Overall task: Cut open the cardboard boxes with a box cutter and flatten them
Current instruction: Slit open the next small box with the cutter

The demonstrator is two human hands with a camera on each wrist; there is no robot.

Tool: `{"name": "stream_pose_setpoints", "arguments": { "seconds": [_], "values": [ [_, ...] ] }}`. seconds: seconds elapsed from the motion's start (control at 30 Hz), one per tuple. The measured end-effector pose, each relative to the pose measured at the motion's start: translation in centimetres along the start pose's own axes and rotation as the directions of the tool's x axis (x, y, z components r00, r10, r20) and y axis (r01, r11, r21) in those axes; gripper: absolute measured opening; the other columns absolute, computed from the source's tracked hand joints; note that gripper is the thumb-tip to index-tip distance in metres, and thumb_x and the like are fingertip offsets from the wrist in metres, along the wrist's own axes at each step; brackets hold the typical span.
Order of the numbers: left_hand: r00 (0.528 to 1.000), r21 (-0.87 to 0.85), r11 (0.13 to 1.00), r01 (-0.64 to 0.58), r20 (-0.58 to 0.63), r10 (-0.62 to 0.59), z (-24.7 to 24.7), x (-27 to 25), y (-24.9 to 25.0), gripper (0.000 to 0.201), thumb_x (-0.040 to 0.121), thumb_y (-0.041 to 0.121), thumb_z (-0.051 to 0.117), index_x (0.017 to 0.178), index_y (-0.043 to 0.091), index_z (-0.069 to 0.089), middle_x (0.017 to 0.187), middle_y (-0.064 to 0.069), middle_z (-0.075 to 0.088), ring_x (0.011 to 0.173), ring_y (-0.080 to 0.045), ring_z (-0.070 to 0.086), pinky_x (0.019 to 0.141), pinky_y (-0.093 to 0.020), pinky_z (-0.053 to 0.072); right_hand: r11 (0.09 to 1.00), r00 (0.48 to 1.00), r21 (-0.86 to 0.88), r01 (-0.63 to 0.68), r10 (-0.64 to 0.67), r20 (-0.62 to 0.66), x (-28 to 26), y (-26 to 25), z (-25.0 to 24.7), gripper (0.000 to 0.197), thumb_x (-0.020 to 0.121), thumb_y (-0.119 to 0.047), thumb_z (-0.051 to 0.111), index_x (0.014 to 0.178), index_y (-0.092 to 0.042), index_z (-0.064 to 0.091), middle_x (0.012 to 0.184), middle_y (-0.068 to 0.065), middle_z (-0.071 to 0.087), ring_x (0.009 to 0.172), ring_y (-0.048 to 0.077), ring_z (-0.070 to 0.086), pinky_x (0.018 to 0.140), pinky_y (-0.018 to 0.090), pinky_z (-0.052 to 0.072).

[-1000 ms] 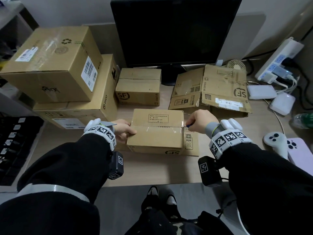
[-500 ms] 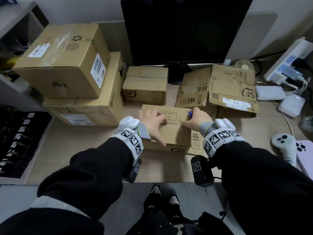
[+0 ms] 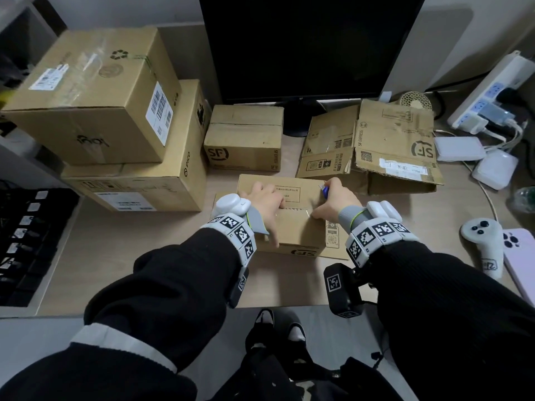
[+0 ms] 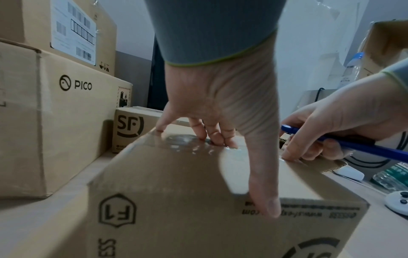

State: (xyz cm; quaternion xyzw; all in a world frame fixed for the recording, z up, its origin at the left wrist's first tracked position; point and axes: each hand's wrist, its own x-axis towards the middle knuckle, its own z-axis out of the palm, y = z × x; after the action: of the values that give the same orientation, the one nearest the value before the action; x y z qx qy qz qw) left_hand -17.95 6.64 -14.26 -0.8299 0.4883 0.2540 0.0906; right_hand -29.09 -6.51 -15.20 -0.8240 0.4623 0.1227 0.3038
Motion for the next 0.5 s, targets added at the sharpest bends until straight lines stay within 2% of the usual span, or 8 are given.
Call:
{"name": "stream_pose_setpoints", "arguments": {
  "seconds": [0.1,0.17,0.23,0.3,0.37,0.4,0.47,0.5],
  "values": [
    [1.0,0.068,0.998,-0.005,0.012,0.004,-0.3,0.2,0.1,0.075,0.042,0.055,0.086,0.102,0.023,0.055,0.107,0.006,0.046,0.108,-0.02,0.036,0.088,-0.043,0.04,0.997,1.0,0.075,-0.006,0.004,0.029,0.1,-0.4,-0.4,0.064,0.08,-0.031,0.064,0.135,-0.012,0.036,0.124,0.011,0.051,0.103,0.027,0.053,0.076,0.031,0.041],
    [1.0,0.039,0.999,0.008,-0.025,-0.007,-0.3,0.2,-0.3,0.067,0.038,0.06,0.081,0.09,0.026,0.054,0.098,0.004,0.048,0.101,-0.021,0.043,0.081,-0.039,0.045,0.989,0.998,0.149,-0.021,0.012,0.061,0.3,-0.7,-0.6,0.057,0.082,-0.035,0.057,0.133,-0.015,0.041,0.125,0.011,0.049,0.107,0.028,0.053,0.078,0.031,0.042],
    [0.997,0.017,1.0,-0.023,-0.071,0.024,-0.4,-0.1,-0.6,0.063,0.043,0.058,0.081,0.085,0.024,0.049,0.09,0.003,0.051,0.089,-0.02,0.051,0.069,-0.033,0.047,0.971,0.995,0.236,-0.047,0.026,0.092,0.4,-0.9,-0.7,0.035,0.084,-0.034,0.047,0.114,-0.017,0.051,0.113,0.011,0.052,0.095,0.028,0.052,0.07,0.03,0.042],
    [0.99,0.06,0.994,-0.087,-0.108,0.093,-0.7,-0.5,-0.9,0.056,0.054,0.054,0.081,0.089,0.022,0.05,0.085,0.006,0.059,0.084,-0.019,0.058,0.062,-0.029,0.043,0.956,0.996,0.288,-0.051,0.028,0.084,0.4,-1.2,-1.0,0.024,0.084,-0.032,0.04,0.093,-0.015,0.053,0.096,0.009,0.053,0.078,0.026,0.048,0.055,0.027,0.034],
    [0.98,0.094,0.986,-0.141,-0.131,0.153,-1.6,-1.0,-1.5,0.047,0.067,0.044,0.079,0.1,0.02,0.055,0.092,0.005,0.063,0.089,-0.019,0.059,0.063,-0.028,0.04,0.96,0.997,0.276,-0.045,0.025,0.078,0.5,-1.4,-1.5,0.023,0.086,-0.033,0.042,0.083,-0.014,0.054,0.083,0.006,0.051,0.065,0.023,0.046,0.051,0.026,0.031],
    [0.977,0.077,0.984,-0.164,-0.122,0.172,-2.2,-1.3,-1.9,0.039,0.072,0.036,0.077,0.1,0.019,0.056,0.093,0.004,0.063,0.09,-0.02,0.059,0.064,-0.028,0.039,0.97,0.997,0.239,-0.036,0.019,0.075,0.5,-1.6,-1.7,0.023,0.087,-0.034,0.046,0.083,-0.013,0.054,0.08,0.005,0.051,0.061,0.02,0.045,0.05,0.026,0.032],
    [0.985,-0.035,0.985,-0.171,-0.023,0.17,-2.7,-1.9,-2.9,0.024,0.076,0.026,0.075,0.087,0.017,0.055,0.085,0.002,0.059,0.083,-0.02,0.055,0.062,-0.026,0.035,0.992,0.997,0.13,-0.005,-0.004,0.072,0.4,-1.8,-2.2,0.024,0.083,-0.034,0.06,0.093,-0.013,0.055,0.087,0.005,0.056,0.066,0.018,0.05,0.054,0.027,0.039],
    [0.988,-0.114,0.983,-0.141,0.048,0.148,-2.8,-2.2,-3.5,0.025,0.077,0.032,0.076,0.081,0.017,0.056,0.079,0.002,0.056,0.076,-0.018,0.052,0.059,-0.026,0.034,0.998,0.998,0.065,0.017,-0.021,0.067,0.4,-2.1,-2.3,0.032,0.079,-0.033,0.066,0.101,-0.013,0.054,0.098,0.006,0.057,0.075,0.02,0.054,0.06,0.028,0.043]
  ]
}}
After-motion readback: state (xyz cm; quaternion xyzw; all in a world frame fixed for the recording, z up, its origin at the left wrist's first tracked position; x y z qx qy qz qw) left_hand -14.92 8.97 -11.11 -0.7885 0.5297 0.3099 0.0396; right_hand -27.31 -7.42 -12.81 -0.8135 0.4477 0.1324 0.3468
